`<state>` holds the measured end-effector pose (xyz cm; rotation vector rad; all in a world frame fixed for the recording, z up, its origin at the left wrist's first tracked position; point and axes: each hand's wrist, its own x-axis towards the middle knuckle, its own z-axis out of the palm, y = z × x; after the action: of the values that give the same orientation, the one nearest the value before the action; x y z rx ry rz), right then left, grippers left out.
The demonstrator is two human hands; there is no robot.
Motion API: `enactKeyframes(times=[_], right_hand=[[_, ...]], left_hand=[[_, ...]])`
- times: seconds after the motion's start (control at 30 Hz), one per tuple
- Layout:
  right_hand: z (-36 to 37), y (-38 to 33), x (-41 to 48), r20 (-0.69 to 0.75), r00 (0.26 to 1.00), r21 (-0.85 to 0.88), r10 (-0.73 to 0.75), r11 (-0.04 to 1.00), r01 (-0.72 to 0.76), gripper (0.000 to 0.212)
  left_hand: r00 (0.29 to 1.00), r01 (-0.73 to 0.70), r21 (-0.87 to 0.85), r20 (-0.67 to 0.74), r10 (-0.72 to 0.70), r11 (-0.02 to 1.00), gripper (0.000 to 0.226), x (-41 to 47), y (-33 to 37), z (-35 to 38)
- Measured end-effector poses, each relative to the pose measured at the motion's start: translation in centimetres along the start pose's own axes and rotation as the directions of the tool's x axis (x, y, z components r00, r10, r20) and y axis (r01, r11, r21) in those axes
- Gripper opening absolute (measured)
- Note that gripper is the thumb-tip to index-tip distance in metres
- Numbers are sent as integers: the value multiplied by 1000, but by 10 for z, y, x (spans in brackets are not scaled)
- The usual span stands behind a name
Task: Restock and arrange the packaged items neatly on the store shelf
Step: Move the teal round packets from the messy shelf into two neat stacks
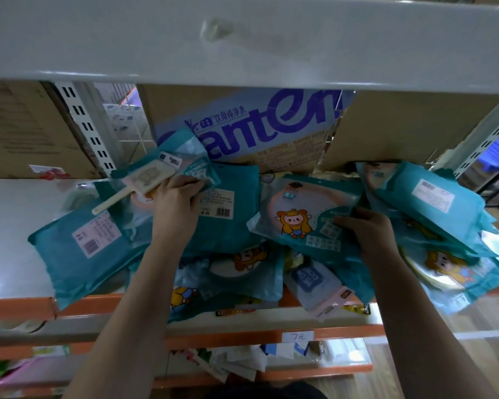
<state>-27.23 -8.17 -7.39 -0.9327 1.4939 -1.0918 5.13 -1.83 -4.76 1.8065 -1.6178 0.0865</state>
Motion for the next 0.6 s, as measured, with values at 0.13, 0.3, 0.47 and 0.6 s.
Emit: enactKeyframes(times=[0.13,0.3,0.47,0.6], right_hand=[[0,3,4,-8,999,52,-54,997,54,44],[-3,7,7,25,997,84,-79,994,77,44],[-6,11,8,41,996,98,-78,992,74,45],[-6,9,6,46,993,55,-111,993,108,23]], left_hand=[[998,-62,-90,-9,62,994,29,-3,27,7],[973,-190,-130,104,204,973,23,-6,45,17],[970,-89,-97,219,108,991,44,-6,36,19],[969,65,223,218,-115,973,25,1,18,14]])
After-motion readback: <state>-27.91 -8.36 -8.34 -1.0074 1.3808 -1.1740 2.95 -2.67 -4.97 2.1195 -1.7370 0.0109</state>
